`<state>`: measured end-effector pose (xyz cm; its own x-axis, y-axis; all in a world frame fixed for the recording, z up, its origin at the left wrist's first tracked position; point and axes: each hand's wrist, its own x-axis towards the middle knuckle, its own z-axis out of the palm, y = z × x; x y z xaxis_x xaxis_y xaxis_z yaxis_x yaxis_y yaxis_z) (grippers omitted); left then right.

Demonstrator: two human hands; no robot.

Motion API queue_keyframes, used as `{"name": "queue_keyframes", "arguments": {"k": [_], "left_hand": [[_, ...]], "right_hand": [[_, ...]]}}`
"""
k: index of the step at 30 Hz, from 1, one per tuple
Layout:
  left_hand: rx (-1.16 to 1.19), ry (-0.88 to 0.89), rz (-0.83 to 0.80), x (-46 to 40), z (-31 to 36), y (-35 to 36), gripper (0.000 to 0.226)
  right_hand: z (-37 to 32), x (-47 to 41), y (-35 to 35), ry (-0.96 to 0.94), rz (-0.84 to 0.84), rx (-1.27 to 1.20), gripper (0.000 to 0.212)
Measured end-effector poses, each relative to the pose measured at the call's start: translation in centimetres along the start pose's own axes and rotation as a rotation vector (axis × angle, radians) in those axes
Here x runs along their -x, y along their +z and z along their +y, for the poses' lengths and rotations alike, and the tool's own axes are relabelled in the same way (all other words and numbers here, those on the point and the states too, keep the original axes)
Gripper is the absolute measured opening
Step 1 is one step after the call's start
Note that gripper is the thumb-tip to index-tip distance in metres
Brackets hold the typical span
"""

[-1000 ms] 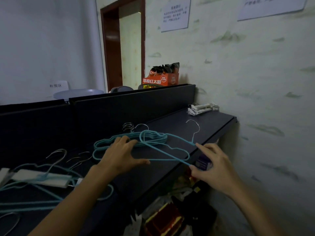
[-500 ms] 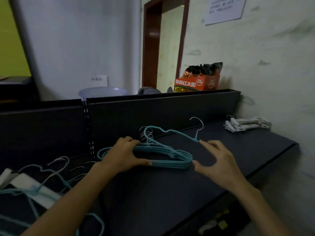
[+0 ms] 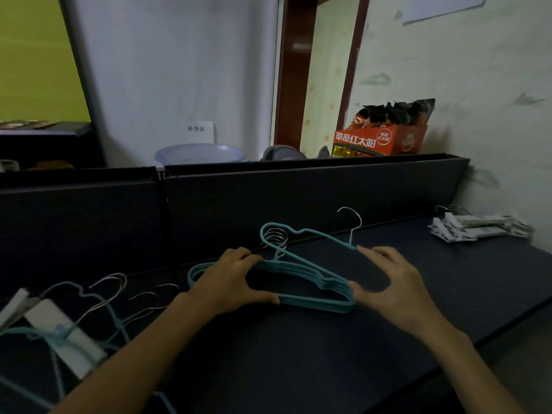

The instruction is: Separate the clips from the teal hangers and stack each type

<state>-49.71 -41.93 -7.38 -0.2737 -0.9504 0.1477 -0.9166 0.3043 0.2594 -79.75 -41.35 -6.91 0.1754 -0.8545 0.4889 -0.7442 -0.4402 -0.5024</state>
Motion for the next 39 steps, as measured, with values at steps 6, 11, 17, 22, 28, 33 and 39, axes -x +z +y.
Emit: {"name": "queue_keyframes", "arguments": {"k": [6,11,17,22,28,33,39], "left_hand": [[-0.050,-0.007,-0.003,-0.5,0.0,0.0,0.100],[-0.097,-0.014,-0.001,-0.6,0.1,-0.2,0.099],[-0.145,-0.058,0.016,0.9,-1.6,-1.5,0.117],[-0.133,-0.152,0.035,3.2,-3.7,-3.4,0.116],[-0.148,-0.157,0.054,5.3,-4.9,-4.2,0.106],[-0.134,-0.144,0.058,6.4,-6.0,-4.3,0.096],[-0.101,-0.096,0.078,7.1,-6.8,-4.1,0.088]], "right_hand": [[0.3,-0.5,0.3,0.007,0.003,0.004,0.069],[0.1,-0.3,0.3,0.004,-0.032,0.015,0.068],[-0.2,-0.1,1.2,-0.009,-0.066,-0.041,0.063],[-2.4,-0.5,3.7,-0.031,-0.164,-0.063,0.064],[-5.2,-1.0,5.9,-0.070,-0.207,-0.070,0.061],[-6.3,-1.0,7.0,-0.066,-0.212,-0.041,0.063],[-6.5,-1.5,7.1,-0.023,-0.262,0.032,0.071]]}}
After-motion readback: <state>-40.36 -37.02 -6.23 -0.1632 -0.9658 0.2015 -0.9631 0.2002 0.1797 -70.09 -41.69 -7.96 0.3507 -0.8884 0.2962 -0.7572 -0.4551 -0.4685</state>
